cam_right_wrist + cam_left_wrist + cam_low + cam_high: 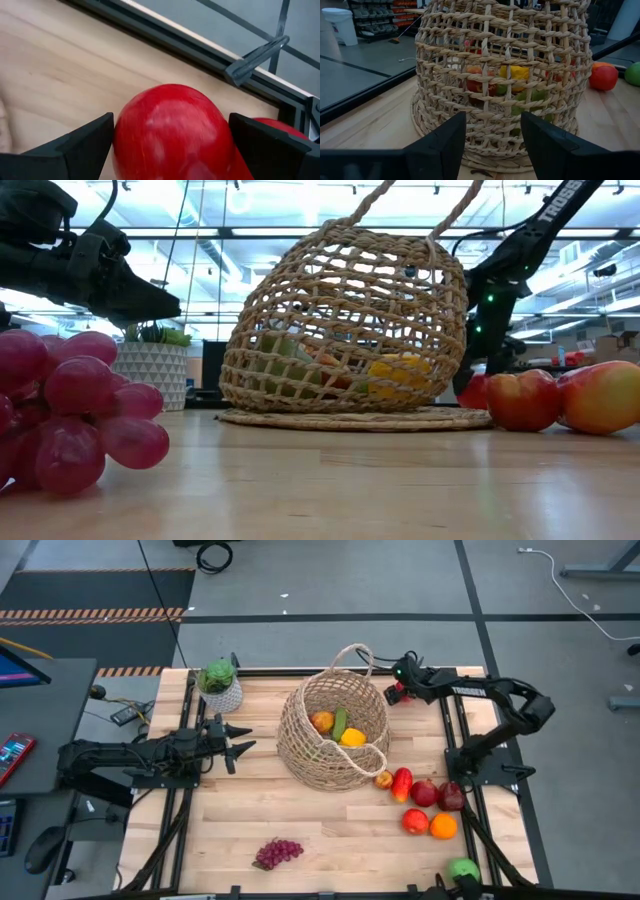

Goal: Build produce basket
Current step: Put the red apple into the brown basket

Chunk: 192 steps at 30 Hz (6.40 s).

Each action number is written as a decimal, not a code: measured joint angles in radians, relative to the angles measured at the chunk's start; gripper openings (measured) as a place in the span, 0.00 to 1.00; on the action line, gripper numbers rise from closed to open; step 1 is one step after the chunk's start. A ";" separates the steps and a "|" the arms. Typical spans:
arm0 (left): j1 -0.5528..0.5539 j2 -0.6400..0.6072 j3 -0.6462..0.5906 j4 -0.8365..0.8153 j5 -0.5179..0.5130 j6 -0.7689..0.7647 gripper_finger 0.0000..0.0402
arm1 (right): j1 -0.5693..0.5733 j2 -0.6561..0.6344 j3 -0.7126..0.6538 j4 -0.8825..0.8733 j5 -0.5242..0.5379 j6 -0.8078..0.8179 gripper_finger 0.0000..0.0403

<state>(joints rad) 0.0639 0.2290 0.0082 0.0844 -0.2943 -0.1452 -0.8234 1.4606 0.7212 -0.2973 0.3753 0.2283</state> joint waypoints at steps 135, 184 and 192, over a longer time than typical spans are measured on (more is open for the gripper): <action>0.000 0.000 0.000 0.000 0.000 0.000 0.49 | 1.026 -0.319 0.113 0.764 0.393 -0.853 0.91; 0.000 0.000 0.000 0.000 0.000 0.000 0.48 | 0.968 0.024 0.438 0.254 0.693 -0.745 0.91; 0.000 0.000 0.000 0.000 0.000 0.000 0.48 | 0.819 0.022 0.438 0.075 0.318 -0.423 0.91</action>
<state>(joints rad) 0.0640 0.2287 0.0085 0.0845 -0.2939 -0.1452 -0.0045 1.4823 1.1587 -0.2219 0.6933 -0.1946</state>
